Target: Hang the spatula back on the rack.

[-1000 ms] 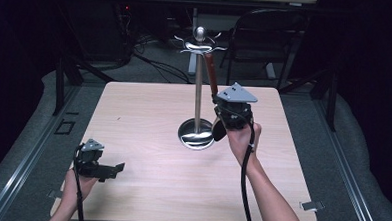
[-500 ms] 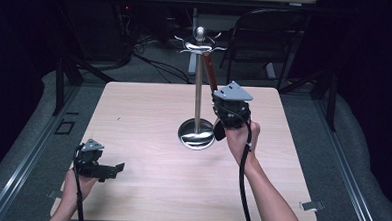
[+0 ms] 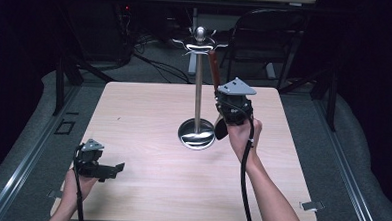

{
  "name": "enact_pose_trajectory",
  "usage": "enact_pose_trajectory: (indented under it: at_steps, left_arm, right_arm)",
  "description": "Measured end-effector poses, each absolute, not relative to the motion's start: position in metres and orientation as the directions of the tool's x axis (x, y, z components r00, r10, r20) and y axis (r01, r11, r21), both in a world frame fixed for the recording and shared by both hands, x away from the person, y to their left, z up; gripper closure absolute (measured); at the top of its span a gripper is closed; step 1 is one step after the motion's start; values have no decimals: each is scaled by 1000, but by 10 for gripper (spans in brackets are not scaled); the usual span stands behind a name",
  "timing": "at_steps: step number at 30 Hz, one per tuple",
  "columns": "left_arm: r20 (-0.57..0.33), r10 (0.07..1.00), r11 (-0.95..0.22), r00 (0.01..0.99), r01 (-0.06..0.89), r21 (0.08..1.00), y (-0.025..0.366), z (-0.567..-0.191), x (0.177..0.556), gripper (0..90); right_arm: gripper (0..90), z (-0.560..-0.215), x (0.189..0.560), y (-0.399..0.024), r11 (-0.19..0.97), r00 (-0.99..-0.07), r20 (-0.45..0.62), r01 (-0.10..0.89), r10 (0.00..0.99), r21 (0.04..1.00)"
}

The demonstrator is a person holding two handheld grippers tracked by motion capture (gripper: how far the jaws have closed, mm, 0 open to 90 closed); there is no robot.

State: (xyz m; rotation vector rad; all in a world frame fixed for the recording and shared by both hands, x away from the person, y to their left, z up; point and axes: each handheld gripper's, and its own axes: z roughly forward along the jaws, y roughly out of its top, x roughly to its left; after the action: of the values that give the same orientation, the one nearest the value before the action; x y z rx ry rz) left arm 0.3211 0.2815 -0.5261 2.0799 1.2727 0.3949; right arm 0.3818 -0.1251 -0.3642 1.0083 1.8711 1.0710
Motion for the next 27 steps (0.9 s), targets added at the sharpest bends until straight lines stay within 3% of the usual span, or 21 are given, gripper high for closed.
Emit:
enact_pose_trajectory:
  at_steps: [27]
  left_arm:
    - [-78, 871, -316, 485, 675, 667, 280, -527, 322, 4]
  right_arm:
    - [846, -362, 393, -121, 323, -415, -185, 292, 891, 901]
